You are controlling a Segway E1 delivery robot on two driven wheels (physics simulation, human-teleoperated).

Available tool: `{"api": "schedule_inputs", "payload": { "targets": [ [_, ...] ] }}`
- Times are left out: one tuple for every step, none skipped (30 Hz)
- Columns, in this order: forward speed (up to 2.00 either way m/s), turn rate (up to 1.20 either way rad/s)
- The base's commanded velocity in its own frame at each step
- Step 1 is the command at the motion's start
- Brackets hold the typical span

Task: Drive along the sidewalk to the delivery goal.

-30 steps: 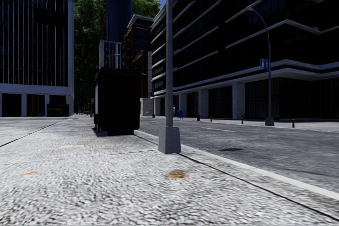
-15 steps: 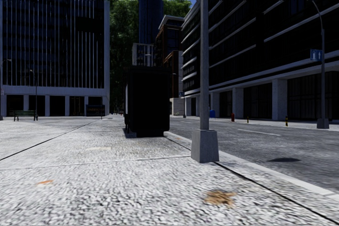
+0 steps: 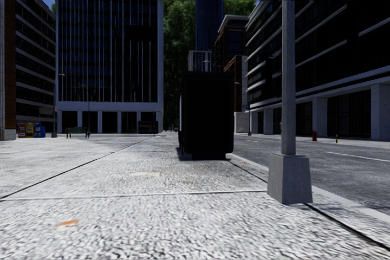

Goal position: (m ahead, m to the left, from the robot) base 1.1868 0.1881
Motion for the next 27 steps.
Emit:
{"api": "schedule_inputs", "payload": {
  "targets": [
    [0.83, 0.46],
    [0.82, 0.46],
    [0.82, 0.46],
    [0.82, 0.46],
    [0.82, 0.46],
    [0.82, 0.44],
    [0.82, 0.40],
    [0.82, 0.39],
    [0.82, 0.39],
    [0.82, 0.39],
    [0.82, 0.39],
    [0.81, 0.39],
    [0.81, 0.39],
    [0.81, 0.39],
    [0.81, 0.39],
    [0.81, 0.37],
    [0.81, 0.37],
    [0.81, 0.18],
    [0.81, 0.00],
    [0.81, 0.00],
    [0.81, 0.00],
    [0.81, 0.00],
    [0.81, 0.00],
    [0.81, 0.00],
    [0.81, 0.00],
    [0.81, 0.00],
    [0.81, 0.00]
  ]
}}
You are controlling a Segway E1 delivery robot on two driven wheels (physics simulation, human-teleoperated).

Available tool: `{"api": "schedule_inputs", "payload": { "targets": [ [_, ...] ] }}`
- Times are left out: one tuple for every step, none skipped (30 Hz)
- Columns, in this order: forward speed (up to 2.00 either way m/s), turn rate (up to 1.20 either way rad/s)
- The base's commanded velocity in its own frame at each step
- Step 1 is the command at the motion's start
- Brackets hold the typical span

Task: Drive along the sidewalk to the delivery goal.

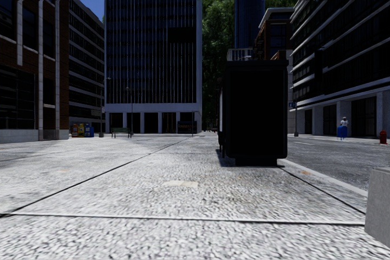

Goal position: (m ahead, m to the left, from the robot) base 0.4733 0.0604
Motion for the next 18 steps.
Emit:
{"api": "schedule_inputs", "payload": {
  "targets": [
    [0.81, 0.00],
    [0.81, 0.00],
    [0.81, 0.00],
    [0.81, 0.00],
    [0.81, 0.00],
    [0.81, 0.00],
    [0.81, 0.00],
    [0.81, 0.00],
    [0.81, 0.00],
    [0.81, 0.00],
    [0.79, 0.00],
    [0.65, 0.00],
    [0.00, 0.00],
    [0.00, 0.00],
    [0.00, 0.00],
    [0.00, 0.00],
    [0.00, 0.00],
    [0.00, 0.00]
  ]
}}
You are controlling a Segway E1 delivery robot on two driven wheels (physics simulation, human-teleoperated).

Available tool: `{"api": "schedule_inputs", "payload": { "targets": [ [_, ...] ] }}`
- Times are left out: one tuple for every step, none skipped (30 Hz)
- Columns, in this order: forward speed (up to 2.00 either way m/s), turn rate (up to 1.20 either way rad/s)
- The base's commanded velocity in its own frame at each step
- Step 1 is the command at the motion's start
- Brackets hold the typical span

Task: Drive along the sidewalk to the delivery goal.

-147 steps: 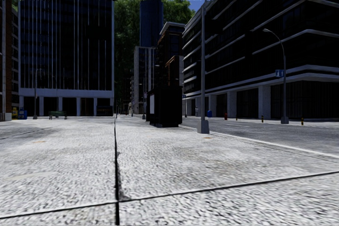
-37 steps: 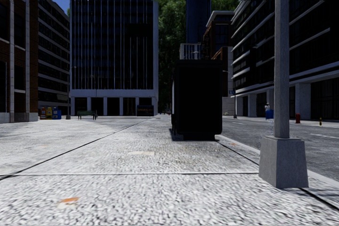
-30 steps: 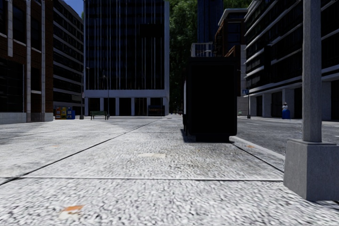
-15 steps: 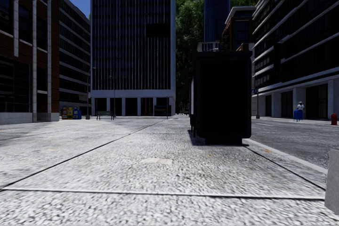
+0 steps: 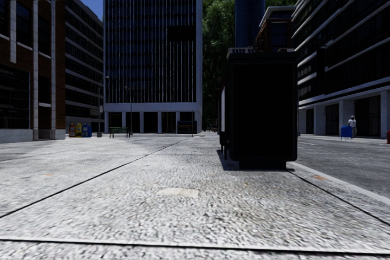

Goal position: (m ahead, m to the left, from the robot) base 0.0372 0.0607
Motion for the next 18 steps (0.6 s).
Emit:
{"api": "schedule_inputs", "payload": {
  "targets": [
    [0.00, 0.00],
    [0.00, 0.00],
    [0.00, 0.00],
    [0.00, 0.00],
    [0.00, 0.00],
    [0.00, 0.00],
    [0.00, 0.00],
    [0.00, 0.00],
    [0.00, 0.00],
    [0.00, 0.00],
    [0.00, 0.00],
    [0.00, 0.00],
    [0.00, 0.00],
    [0.00, 0.00],
    [0.00, 0.00],
    [0.00, 0.00],
    [0.00, 0.00],
    [0.00, 0.00]
  ]
}}
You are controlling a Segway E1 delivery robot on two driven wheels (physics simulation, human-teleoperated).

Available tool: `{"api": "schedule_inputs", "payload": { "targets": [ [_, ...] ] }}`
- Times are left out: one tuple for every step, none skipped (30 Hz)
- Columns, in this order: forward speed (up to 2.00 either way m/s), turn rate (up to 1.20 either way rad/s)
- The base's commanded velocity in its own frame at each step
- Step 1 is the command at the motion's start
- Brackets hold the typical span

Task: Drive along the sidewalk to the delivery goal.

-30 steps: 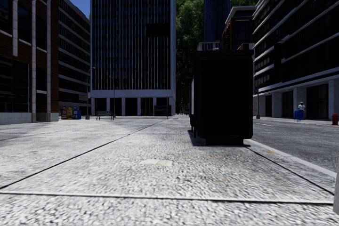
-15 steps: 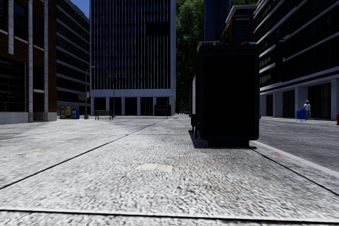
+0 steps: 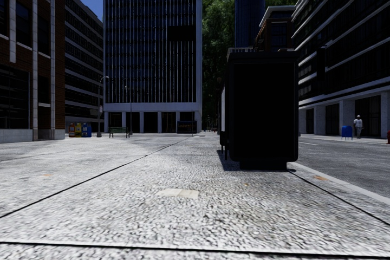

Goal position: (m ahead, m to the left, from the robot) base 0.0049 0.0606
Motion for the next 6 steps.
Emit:
{"api": "schedule_inputs", "payload": {
  "targets": [
    [0.00, 0.00],
    [0.00, 0.00],
    [0.00, 0.00],
    [0.00, 0.00],
    [0.00, 0.00],
    [0.00, 0.00]
  ]
}}
